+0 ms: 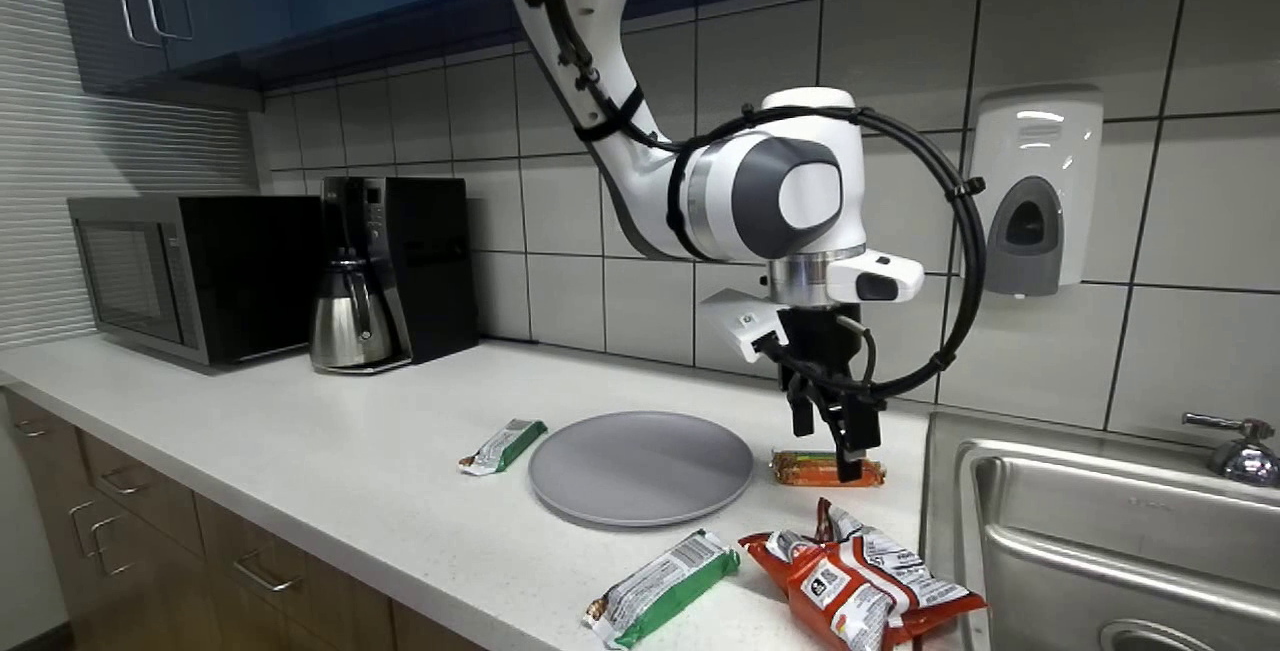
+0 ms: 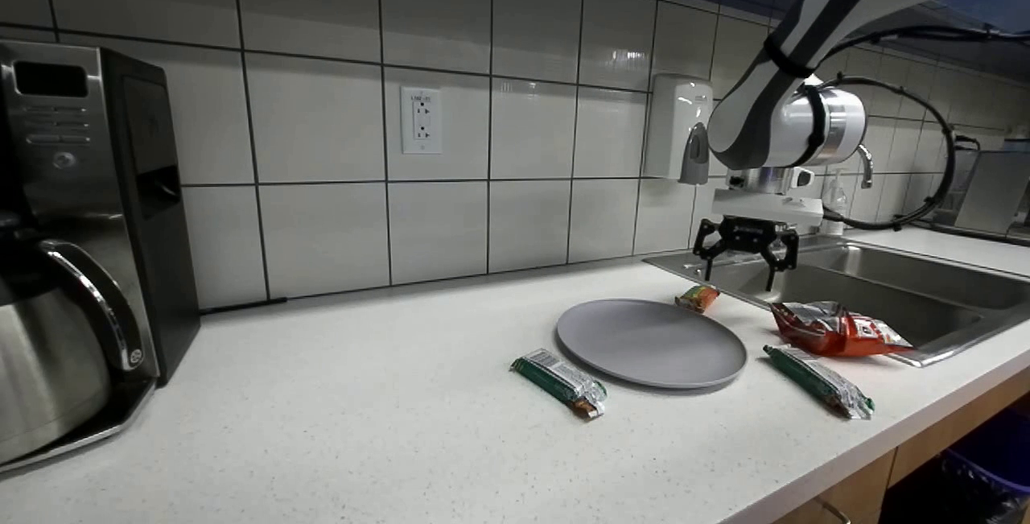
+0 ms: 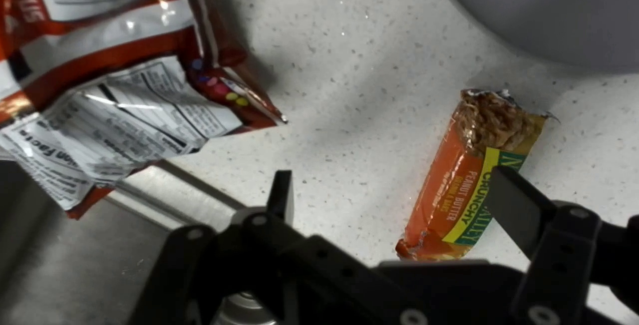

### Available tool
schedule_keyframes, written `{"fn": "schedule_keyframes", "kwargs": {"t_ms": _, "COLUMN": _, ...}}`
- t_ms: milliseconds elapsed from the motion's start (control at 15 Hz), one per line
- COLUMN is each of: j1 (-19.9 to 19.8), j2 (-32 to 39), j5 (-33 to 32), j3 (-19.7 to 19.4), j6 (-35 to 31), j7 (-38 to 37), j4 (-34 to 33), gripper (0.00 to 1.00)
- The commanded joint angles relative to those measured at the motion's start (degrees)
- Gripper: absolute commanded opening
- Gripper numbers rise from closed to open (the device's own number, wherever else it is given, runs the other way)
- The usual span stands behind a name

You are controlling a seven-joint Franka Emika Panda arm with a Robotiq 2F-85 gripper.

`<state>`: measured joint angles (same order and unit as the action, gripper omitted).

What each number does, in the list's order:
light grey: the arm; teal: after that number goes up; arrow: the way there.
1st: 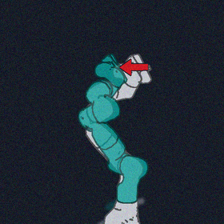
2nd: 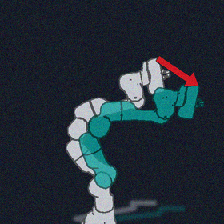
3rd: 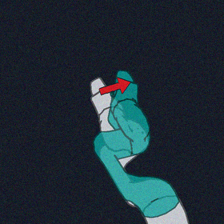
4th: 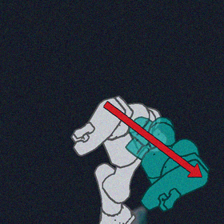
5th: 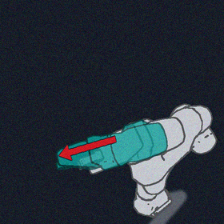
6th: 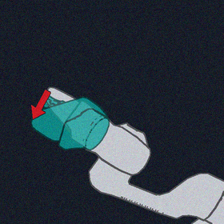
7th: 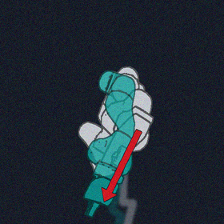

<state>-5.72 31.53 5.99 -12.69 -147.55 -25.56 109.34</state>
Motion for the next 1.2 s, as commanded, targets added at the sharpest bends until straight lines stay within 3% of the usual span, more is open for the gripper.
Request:
{"fn": "schedule_keyframes", "kwargs": {"t_ms": 0, "j1": 0.42, "j2": 4.76, "j5": 1.77, "j3": 0.04, "j6": 2.51, "j7": -3.51, "j4": -7.01, "gripper": 1.0}}
{"fn": "schedule_keyframes", "kwargs": {"t_ms": 1000, "j1": 0.83, "j2": 16.91, "j5": 3.28, "j3": 0.06, "j6": 8.76, "j7": -9.16, "j4": -23.67, "gripper": 1.0}}
{"fn": "schedule_keyframes", "kwargs": {"t_ms": 1067, "j1": 0.68, "j2": 17.4, "j5": 3.39, "j3": 0.14, "j6": 9.18, "j7": -9.31, "j4": -24.37, "gripper": 0.75}}
{"fn": "schedule_keyframes", "kwargs": {"t_ms": 1133, "j1": 0.57, "j2": 17.78, "j5": 3.38, "j3": 0.19, "j6": 9.75, "j7": -9.28, "j4": -24.96, "gripper": 0.72}}
